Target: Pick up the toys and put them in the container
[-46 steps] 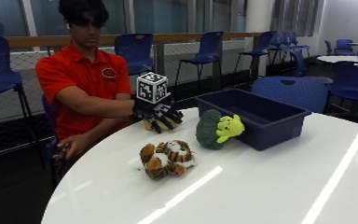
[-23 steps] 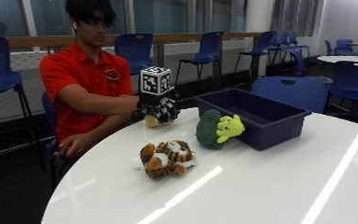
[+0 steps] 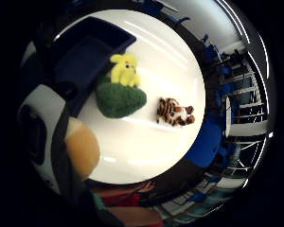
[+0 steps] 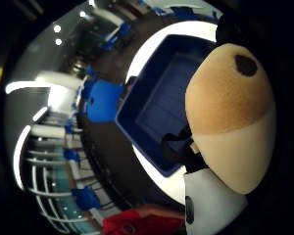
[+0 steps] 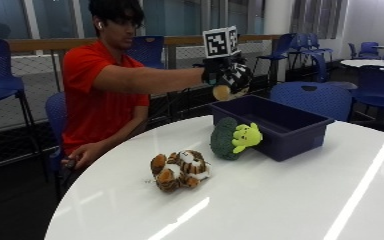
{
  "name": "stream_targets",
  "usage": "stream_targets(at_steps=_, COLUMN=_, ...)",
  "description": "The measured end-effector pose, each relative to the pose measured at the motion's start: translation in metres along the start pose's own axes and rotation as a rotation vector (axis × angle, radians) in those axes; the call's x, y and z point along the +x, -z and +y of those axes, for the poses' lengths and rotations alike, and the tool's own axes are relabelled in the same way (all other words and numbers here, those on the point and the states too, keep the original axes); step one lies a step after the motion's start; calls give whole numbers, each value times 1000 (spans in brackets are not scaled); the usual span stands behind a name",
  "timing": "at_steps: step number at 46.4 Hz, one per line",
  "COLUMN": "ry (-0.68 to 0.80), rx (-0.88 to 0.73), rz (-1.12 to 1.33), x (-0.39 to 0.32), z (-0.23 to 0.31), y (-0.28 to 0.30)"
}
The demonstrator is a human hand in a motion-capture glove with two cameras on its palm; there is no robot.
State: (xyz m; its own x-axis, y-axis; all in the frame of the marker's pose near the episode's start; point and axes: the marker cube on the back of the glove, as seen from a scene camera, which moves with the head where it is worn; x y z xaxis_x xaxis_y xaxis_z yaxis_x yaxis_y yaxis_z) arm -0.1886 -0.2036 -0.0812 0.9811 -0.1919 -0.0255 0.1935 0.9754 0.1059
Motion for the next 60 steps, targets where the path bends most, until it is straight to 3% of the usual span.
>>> stream_targets(at_steps=6, ry=34, rx=53, rz=19, x=-30, z=-38, y=2)
stream_targets(at_steps=10, ry=151, rx=88, rz=15, x=-42, z=-44, y=2)
stream_targets(at_steps=14, ry=57, rx=103, rz=-22, x=-53, z=-52, y=-2)
stream_targets(at_steps=19, ry=155, rx=4, rz=-35, x=-46, z=-51, y=-18)
stream_targets(at_steps=23, ry=97, rx=-59, rz=-135, x=-39, z=-46, y=-23)
stream_targets(at_steps=29, ry=47, rx=12, rz=-66, x=5, z=-39, y=-22)
stream_targets(at_steps=46, ry=-157, rx=-32, rz=125, x=160, z=8, y=-35)
stream_targets(at_steps=60, ry=-405, rx=-164, rz=185, x=286, z=69, y=-60)
